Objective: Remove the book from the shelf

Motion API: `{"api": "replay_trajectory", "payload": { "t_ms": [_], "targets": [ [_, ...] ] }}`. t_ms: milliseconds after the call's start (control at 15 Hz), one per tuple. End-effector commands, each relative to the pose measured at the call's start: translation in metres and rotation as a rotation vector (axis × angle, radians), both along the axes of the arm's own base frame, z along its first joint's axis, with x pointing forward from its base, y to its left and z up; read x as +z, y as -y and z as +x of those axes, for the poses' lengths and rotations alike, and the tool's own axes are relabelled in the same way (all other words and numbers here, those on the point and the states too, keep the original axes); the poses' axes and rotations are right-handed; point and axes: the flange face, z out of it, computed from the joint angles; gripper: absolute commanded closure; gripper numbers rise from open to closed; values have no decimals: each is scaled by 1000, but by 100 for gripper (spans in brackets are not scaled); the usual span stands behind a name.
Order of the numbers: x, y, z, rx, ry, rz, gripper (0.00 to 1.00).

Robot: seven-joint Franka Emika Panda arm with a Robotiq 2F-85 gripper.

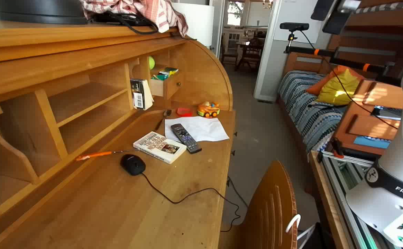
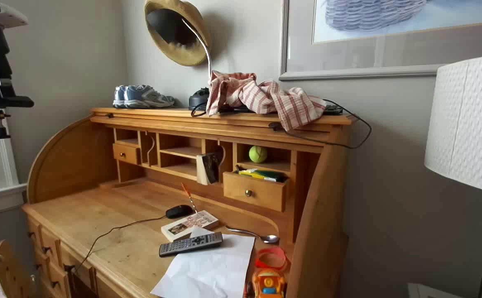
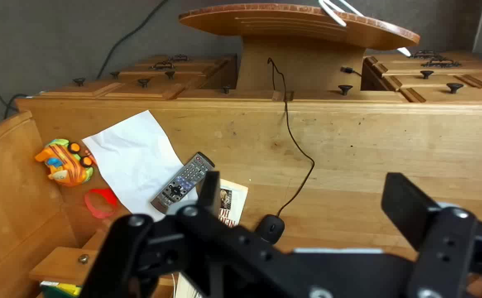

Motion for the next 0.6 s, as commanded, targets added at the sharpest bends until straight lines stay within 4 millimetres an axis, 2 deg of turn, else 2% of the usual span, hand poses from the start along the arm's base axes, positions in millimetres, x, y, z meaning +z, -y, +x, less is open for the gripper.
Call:
{"api": "replay_trajectory", "payload": {
  "t_ms": [0, 400, 533],
  "targets": [
    [1, 0, 0, 0, -1, 0, 0],
    [1, 0, 0, 0, -1, 0, 0],
    [1, 12, 8, 21, 125, -7, 0]
  ]
}}
